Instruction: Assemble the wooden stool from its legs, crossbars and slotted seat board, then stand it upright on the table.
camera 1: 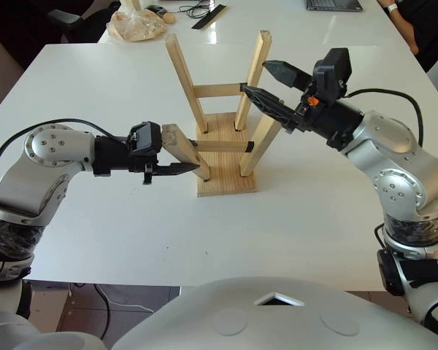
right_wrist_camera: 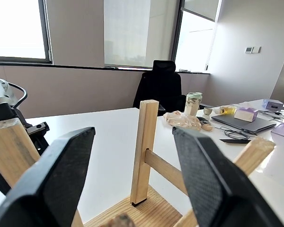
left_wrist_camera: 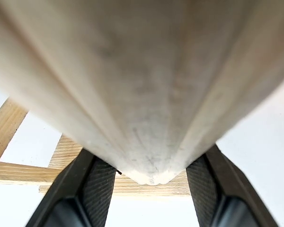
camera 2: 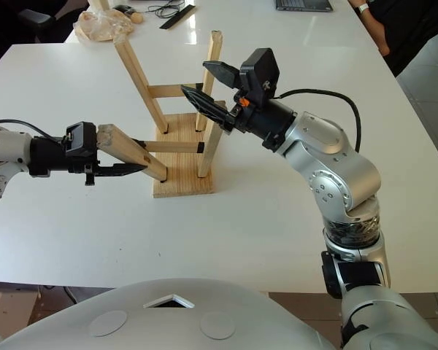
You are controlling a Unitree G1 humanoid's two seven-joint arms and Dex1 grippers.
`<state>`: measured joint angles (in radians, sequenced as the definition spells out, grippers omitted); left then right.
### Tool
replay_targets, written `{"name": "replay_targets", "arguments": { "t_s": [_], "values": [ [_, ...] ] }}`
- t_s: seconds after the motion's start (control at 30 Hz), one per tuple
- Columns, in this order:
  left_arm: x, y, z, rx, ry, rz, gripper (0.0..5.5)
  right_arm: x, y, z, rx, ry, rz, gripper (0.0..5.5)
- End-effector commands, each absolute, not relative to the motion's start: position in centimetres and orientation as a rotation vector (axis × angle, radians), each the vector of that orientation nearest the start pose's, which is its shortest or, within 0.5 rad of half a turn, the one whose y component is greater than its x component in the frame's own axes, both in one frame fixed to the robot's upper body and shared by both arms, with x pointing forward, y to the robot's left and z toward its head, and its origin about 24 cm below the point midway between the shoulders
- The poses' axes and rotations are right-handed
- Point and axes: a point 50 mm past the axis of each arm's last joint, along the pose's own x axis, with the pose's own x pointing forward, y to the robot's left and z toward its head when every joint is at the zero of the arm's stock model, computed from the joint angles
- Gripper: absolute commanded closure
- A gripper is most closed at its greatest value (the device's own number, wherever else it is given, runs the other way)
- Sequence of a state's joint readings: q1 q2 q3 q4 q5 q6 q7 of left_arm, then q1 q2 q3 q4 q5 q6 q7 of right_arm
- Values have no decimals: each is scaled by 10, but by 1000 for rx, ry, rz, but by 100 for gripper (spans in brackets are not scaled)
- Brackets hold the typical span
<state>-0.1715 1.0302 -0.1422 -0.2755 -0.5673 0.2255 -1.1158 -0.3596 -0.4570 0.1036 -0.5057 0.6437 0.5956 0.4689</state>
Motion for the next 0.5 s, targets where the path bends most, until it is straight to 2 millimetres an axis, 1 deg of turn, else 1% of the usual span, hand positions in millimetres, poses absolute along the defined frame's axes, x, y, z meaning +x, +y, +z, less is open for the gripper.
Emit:
{"name": "replay_targets", "arguments": {
  "t_s": [0.03,0.13,0.3,0.4,0.5],
  "values": [
    [209,220,95,446,555,-1326,347,261,-120,165,-92,-10,919,250],
    [205,225,91,437,573,-1302,347,263,-126,156,-114,30,896,250],
    [196,235,76,490,628,-1287,347,268,-136,142,-133,84,843,250],
    [194,237,72,443,641,-1268,347,271,-141,135,-143,111,814,250],
    [194,239,70,354,647,-1242,347,273,-145,129,-155,127,801,250]
  ]
}}
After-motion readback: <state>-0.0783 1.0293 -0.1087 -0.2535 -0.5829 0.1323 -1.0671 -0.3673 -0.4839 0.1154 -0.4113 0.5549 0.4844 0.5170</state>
